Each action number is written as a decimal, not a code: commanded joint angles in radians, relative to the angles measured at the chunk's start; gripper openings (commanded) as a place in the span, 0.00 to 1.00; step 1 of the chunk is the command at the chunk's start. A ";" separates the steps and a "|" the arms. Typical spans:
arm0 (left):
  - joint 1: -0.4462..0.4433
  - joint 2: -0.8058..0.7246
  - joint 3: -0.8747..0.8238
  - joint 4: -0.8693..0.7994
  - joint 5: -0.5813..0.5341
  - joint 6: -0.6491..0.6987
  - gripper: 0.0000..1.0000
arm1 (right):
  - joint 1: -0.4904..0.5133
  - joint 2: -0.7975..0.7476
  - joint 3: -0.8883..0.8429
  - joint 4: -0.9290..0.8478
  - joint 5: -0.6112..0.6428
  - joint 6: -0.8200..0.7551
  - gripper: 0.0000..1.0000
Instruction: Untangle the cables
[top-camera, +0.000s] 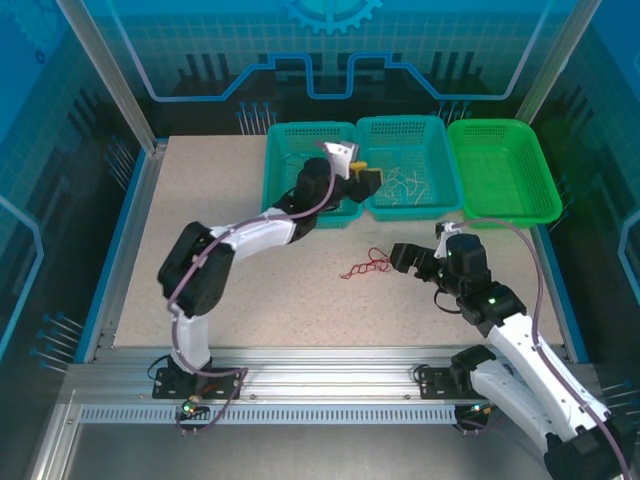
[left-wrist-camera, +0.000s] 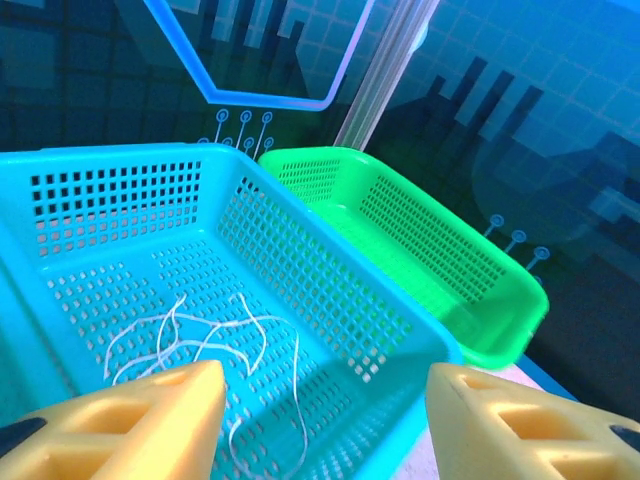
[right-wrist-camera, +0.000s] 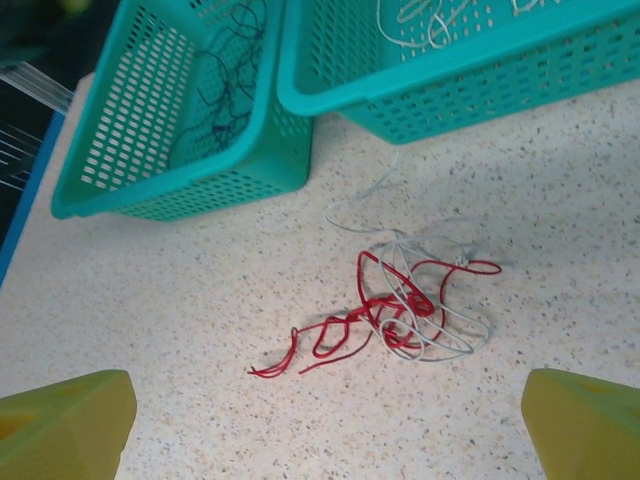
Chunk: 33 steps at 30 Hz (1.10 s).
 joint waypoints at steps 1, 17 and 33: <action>-0.006 -0.217 -0.180 0.099 0.014 0.000 0.56 | -0.005 0.046 -0.016 0.034 0.013 -0.017 1.00; -0.102 -0.830 -0.660 -0.261 -0.142 0.026 0.57 | 0.046 0.539 -0.004 0.210 -0.011 -0.041 0.95; -0.102 -0.825 -0.659 -0.369 -0.234 -0.064 0.91 | 0.058 0.756 0.060 0.327 -0.013 -0.161 0.00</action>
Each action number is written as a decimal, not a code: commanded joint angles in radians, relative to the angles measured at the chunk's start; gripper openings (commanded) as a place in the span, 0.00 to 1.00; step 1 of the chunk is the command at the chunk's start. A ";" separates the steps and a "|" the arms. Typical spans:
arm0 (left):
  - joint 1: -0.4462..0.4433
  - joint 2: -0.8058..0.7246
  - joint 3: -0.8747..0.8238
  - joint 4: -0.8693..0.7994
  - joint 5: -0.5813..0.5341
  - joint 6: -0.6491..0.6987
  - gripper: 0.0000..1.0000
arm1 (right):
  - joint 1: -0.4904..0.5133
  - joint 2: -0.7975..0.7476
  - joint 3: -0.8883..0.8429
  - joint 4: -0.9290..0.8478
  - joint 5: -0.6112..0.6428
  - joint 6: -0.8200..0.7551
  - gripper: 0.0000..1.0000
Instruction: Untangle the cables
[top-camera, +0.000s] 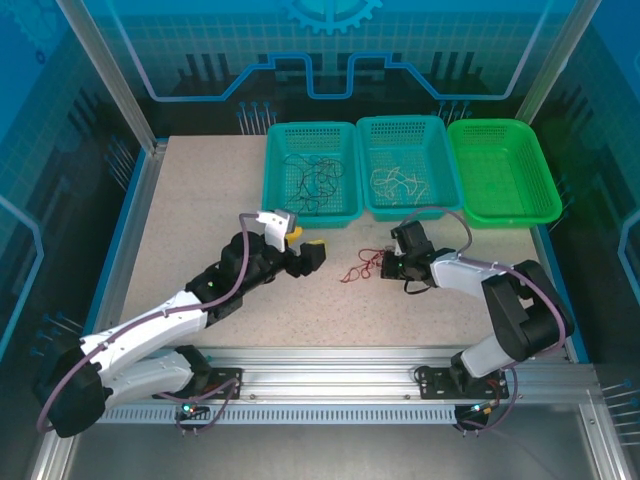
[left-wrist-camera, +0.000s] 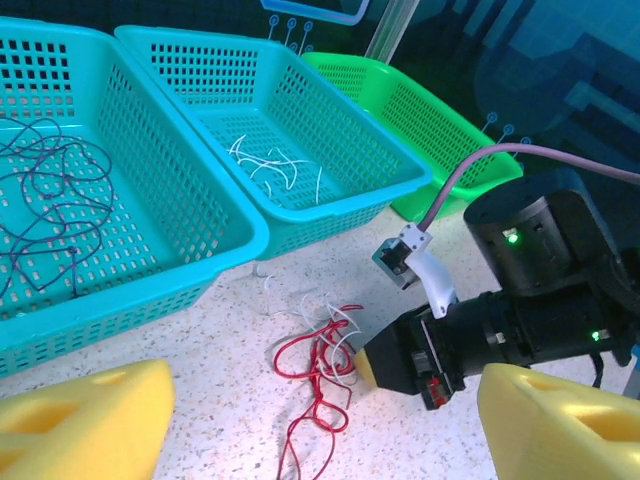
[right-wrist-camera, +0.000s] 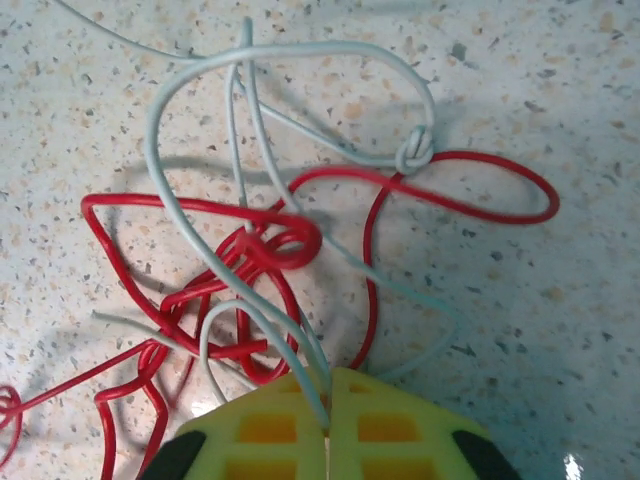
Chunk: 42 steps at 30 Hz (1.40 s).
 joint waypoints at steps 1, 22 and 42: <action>-0.002 0.010 0.015 -0.077 -0.074 -0.071 0.95 | 0.020 -0.037 -0.011 0.030 -0.029 -0.037 0.00; -0.001 0.329 -0.024 -0.019 -0.163 -0.592 0.99 | 0.258 -0.456 -0.170 0.023 -0.106 -0.239 0.00; 0.007 0.118 0.005 0.019 0.179 0.035 0.82 | 0.265 -0.660 -0.047 -0.045 -0.241 -0.306 0.00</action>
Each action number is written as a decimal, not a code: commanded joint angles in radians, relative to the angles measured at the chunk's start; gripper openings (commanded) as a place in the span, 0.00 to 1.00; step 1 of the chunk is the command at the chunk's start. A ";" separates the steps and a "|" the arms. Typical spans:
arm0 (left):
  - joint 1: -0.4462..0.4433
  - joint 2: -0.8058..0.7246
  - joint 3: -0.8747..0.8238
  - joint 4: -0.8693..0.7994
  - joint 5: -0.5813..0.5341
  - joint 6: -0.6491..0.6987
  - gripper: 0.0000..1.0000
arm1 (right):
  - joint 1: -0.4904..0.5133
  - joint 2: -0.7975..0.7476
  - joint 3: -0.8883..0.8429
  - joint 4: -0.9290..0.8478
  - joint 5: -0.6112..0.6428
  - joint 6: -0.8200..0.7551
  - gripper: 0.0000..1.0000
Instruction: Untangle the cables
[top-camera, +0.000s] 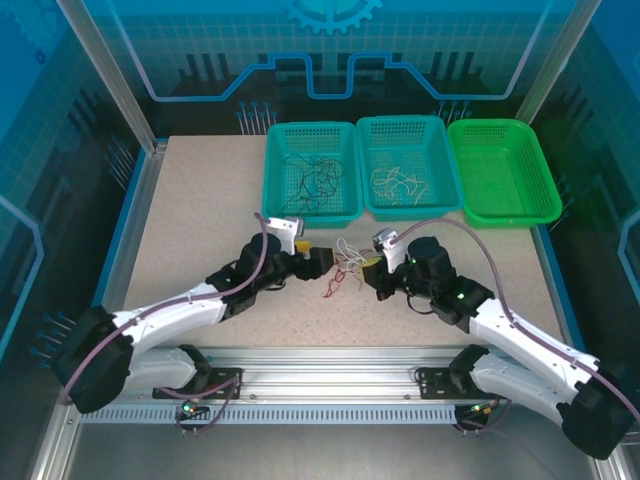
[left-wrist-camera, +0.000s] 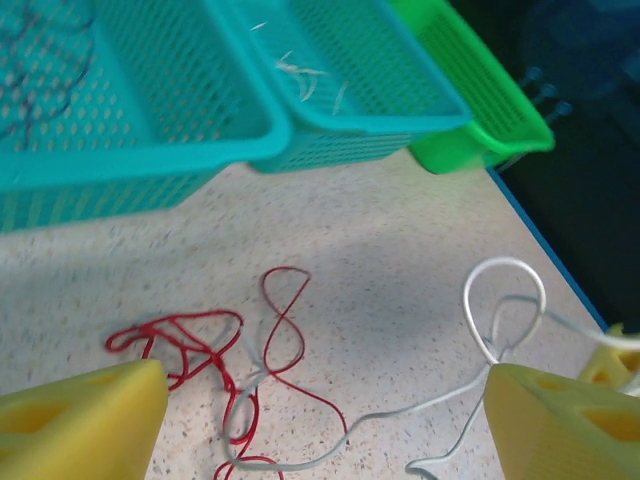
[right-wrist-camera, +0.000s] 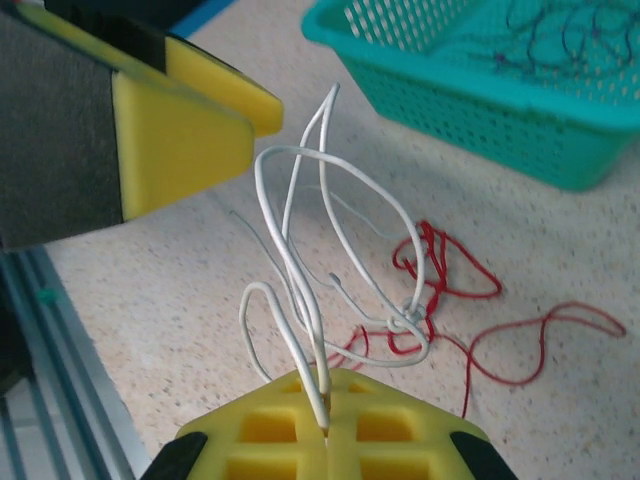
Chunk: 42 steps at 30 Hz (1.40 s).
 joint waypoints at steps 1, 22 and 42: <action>0.009 -0.047 0.037 -0.066 0.147 0.196 0.82 | 0.015 -0.041 0.041 -0.016 -0.053 -0.023 0.00; 0.133 0.103 -0.028 0.291 0.346 -0.326 0.41 | 0.021 -0.038 0.080 0.059 -0.080 0.044 0.00; 0.277 -0.328 -0.082 -0.270 -0.071 -0.182 0.00 | -0.369 -0.201 0.007 -0.219 0.300 0.403 0.00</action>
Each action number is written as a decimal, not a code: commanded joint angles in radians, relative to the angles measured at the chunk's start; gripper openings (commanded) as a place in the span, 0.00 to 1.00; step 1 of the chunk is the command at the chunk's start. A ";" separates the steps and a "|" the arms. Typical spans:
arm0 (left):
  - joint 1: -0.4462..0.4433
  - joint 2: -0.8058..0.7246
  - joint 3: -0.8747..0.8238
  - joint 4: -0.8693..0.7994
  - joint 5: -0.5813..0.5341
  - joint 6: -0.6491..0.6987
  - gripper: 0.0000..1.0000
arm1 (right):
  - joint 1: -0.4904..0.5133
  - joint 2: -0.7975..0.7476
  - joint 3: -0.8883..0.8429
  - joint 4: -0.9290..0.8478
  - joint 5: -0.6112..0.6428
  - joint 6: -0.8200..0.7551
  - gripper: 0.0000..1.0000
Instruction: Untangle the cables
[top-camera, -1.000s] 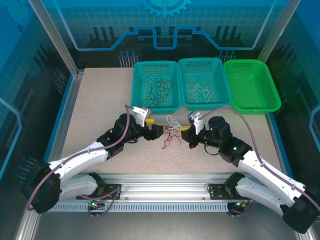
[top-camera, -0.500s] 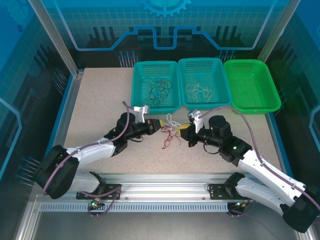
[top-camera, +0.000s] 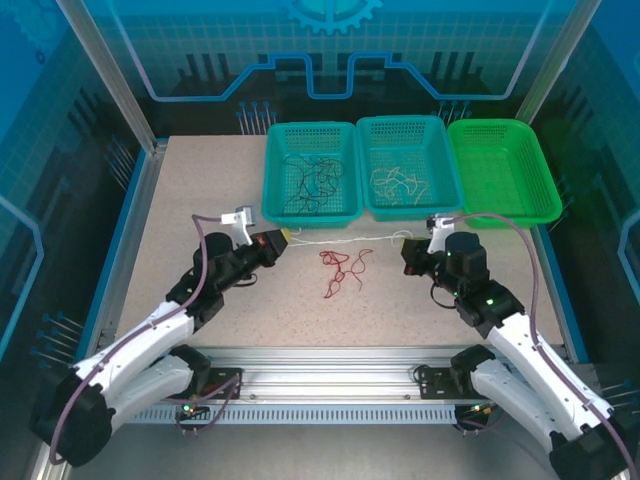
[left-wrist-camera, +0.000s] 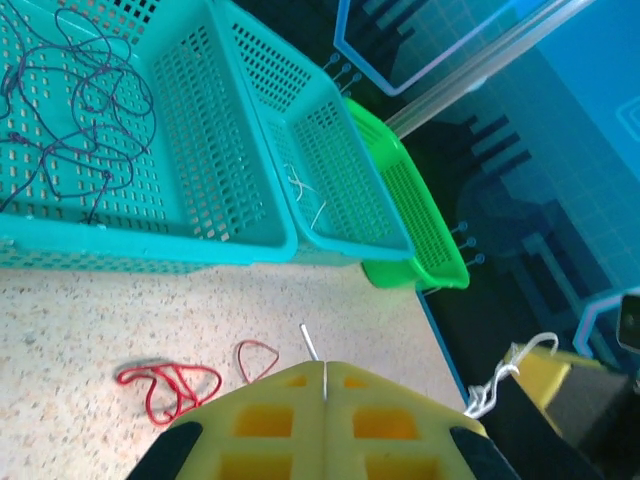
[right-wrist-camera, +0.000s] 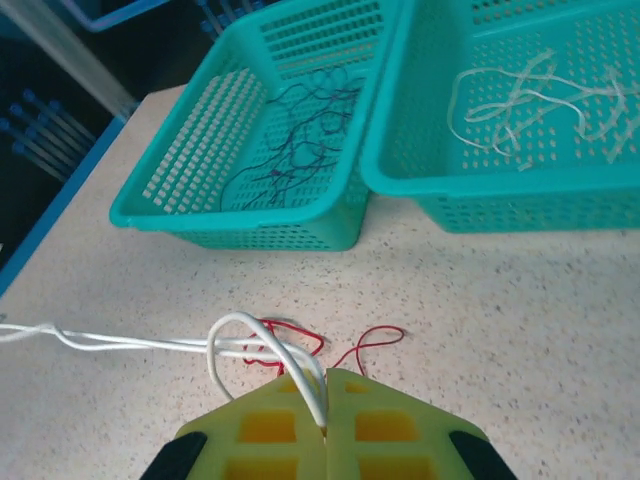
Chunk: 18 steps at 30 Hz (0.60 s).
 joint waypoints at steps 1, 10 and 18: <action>0.037 -0.039 0.013 -0.230 -0.183 0.068 0.00 | -0.119 -0.032 -0.017 -0.089 0.095 0.152 0.00; 0.039 -0.024 -0.041 -0.023 -0.033 0.018 0.00 | -0.140 0.010 0.026 0.043 -0.107 0.188 0.00; 0.035 0.028 0.023 0.006 0.028 0.036 0.00 | 0.161 0.232 0.182 0.108 -0.298 -0.161 0.68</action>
